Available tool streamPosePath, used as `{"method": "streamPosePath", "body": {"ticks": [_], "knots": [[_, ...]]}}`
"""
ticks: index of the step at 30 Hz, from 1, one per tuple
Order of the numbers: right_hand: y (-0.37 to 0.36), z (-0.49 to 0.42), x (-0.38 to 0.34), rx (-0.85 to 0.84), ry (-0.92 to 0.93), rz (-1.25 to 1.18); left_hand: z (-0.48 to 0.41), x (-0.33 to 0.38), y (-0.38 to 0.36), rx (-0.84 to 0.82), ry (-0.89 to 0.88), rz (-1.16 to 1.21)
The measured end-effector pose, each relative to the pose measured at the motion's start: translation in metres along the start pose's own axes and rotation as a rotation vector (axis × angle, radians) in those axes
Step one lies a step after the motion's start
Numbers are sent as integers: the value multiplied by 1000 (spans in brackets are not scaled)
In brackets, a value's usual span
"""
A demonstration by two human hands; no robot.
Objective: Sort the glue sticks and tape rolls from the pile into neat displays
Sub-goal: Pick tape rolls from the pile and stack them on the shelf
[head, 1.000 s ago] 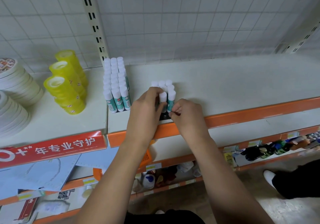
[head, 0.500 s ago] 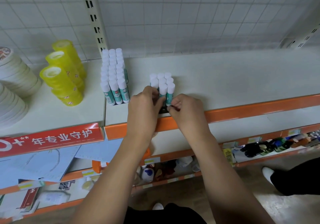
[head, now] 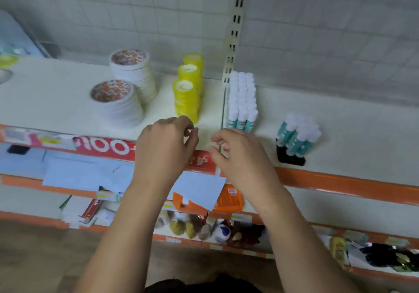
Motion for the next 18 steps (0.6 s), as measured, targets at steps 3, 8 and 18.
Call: {"method": "streamPosePath", "body": {"ticks": [3, 8, 18], "knots": [[-37, -23, -67, -47, 119, -12, 11, -71, 40, -10, 79, -82], [-110, -48, -186, -134, 306, -3, 45, -186, 100, -68, 224, -230], [-222, -88, -372, -237, 442, -78, 67, -361, 209, -54, 343, -333]]}}
Point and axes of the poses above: each hand's wrist, its own z-axis away from the middle knuckle, its own y-axis out of the back of the hand, x = y × z, the point moved 7 cm from there along -z, towards the middle knuckle, and after that the axes turned 4 degrees about z, right-handed, at the moved point
